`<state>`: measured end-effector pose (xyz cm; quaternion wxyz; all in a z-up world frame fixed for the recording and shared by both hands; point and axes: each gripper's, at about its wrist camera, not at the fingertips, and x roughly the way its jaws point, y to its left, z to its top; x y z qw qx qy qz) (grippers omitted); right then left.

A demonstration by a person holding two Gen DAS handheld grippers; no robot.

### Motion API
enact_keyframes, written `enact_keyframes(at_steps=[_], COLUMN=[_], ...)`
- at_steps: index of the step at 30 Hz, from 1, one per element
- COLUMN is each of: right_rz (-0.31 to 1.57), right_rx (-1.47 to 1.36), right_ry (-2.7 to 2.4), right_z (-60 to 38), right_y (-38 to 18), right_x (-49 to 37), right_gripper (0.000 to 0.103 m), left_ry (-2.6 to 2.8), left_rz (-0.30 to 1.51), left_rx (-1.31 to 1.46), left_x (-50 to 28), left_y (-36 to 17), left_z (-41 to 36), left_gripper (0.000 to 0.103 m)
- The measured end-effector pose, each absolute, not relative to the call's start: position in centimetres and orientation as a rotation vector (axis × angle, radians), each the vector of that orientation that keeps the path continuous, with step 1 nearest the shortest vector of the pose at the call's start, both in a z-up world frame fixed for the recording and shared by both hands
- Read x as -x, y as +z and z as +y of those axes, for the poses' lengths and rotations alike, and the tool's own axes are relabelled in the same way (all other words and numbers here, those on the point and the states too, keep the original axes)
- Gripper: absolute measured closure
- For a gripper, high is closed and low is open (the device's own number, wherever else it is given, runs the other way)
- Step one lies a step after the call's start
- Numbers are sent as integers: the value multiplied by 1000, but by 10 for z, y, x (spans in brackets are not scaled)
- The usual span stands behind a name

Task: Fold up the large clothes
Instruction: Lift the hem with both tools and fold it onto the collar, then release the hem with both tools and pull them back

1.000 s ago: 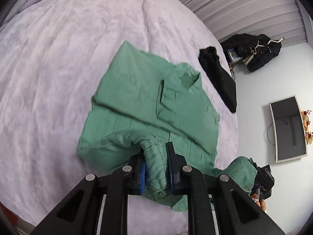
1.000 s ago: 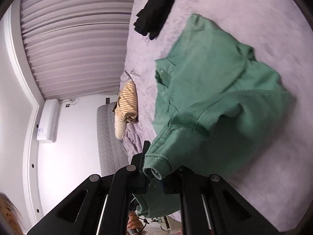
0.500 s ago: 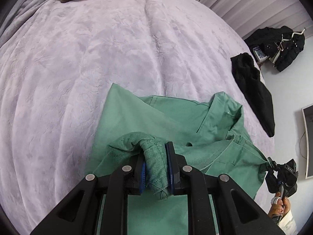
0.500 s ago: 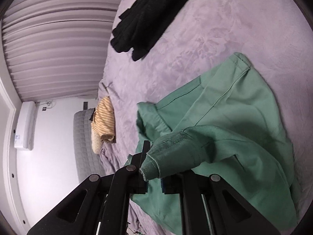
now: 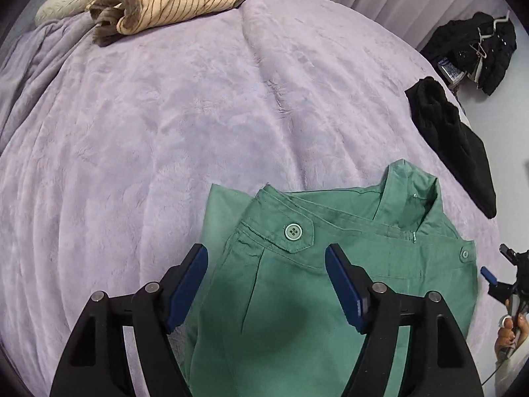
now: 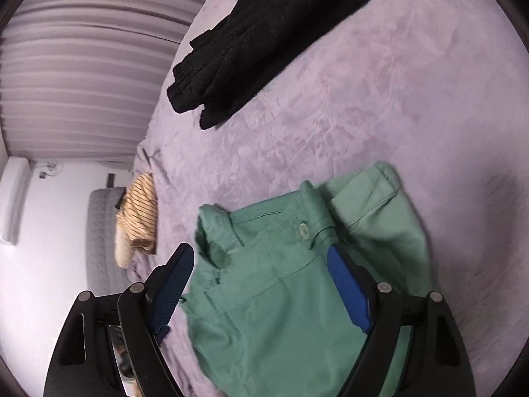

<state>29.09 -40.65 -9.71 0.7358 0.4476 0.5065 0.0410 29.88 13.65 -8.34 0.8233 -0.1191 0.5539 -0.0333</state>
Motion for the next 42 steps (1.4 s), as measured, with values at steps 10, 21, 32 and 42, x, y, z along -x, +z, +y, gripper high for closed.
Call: enact_keyframes(at_steps=[10,21,32,42], right_rz=[1325,1325,1223,1372], right_rx=[-512,-311,-362,-217], right_ry=[-43,-74,-51,-55], right_z=[-368,-362,-358,-326], right_y=[-137,-163,-83,-132], right_x=[-301,-303,-233,-165], right_gripper=[98,97,78,81], left_ry=[33,100,4,19], left_rz=[1236,1274,1202,1285], left_rx=[136,114,-2,-62], left_x=[-300,-298,-228,-171], left_y=[-137,-171,-105,-167], left_z=[111,136,145,142], left_gripper=[29,28,28,24])
